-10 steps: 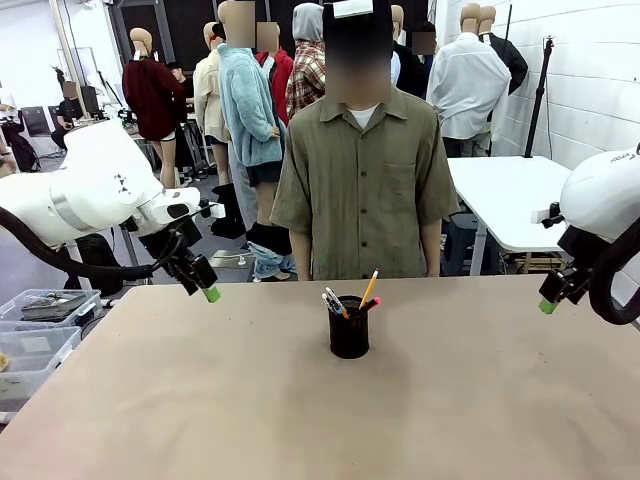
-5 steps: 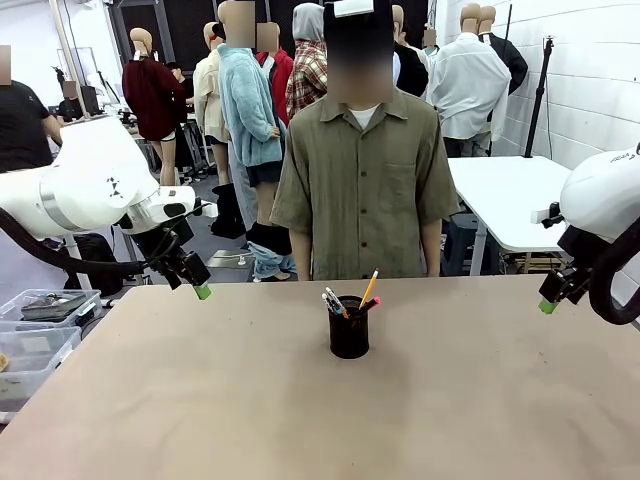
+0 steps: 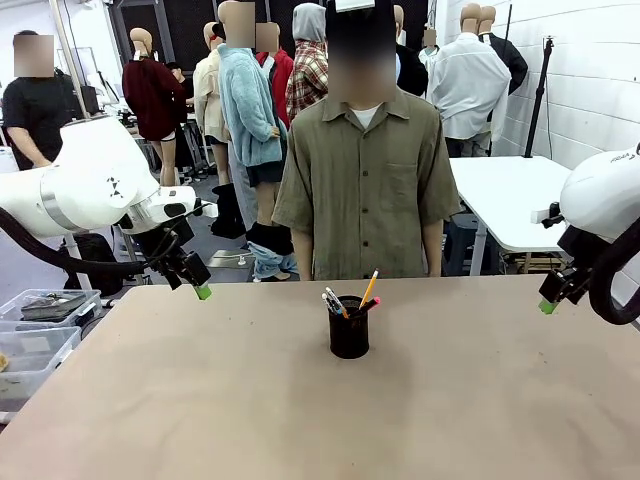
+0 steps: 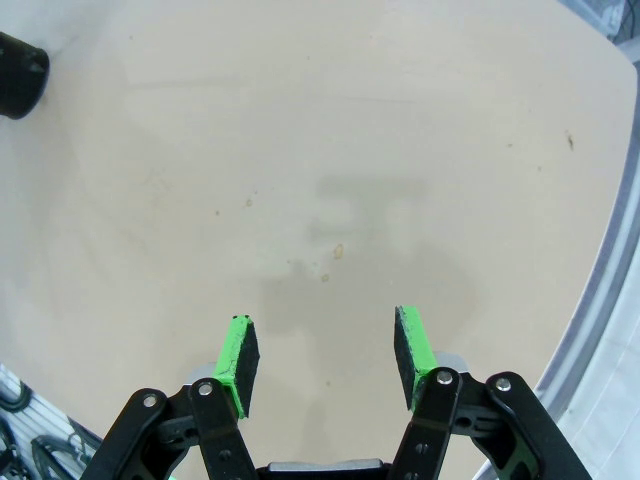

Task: Place the pens into the pen holder.
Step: Pick up a writing instrument from the table and place it into the Pen holder.

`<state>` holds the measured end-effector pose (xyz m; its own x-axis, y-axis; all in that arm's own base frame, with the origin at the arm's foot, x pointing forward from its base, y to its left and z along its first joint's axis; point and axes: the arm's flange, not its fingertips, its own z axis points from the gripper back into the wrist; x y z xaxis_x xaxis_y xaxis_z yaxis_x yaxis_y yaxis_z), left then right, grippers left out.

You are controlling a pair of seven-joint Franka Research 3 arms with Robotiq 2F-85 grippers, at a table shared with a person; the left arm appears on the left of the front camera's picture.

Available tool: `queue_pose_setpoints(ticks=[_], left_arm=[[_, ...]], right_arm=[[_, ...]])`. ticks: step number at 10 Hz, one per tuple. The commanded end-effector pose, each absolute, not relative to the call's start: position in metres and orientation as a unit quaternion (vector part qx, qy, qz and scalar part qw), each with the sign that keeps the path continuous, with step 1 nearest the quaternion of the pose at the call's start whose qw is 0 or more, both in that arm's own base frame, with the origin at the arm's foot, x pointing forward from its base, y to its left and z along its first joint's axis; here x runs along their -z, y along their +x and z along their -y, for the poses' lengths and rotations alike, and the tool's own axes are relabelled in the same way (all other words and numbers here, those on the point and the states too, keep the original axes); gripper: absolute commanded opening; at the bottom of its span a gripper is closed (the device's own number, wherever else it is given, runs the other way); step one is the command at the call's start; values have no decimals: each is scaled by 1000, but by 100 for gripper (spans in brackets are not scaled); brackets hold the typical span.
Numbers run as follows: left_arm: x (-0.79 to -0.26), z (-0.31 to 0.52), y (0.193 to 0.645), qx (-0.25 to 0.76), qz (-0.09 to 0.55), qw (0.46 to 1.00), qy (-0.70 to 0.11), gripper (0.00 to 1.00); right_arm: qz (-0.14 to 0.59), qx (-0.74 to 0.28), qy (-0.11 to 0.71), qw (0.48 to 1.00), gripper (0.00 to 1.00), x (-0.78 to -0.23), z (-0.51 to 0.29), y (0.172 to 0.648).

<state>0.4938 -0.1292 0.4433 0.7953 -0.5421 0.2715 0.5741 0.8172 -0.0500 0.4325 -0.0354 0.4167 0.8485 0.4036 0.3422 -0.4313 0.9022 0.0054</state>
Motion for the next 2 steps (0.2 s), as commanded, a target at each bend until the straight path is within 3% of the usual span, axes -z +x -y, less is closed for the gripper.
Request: queue_pose_setpoints(ticks=[1, 2], left_arm=[[-445, 128, 496, 294, 122, 945, -70, 100], [-445, 128, 496, 294, 122, 945, -70, 100]], right_arm=[[172, -217, 27, 961, 69, -413, 35, 430], [172, -217, 27, 961, 69, -413, 35, 430]])
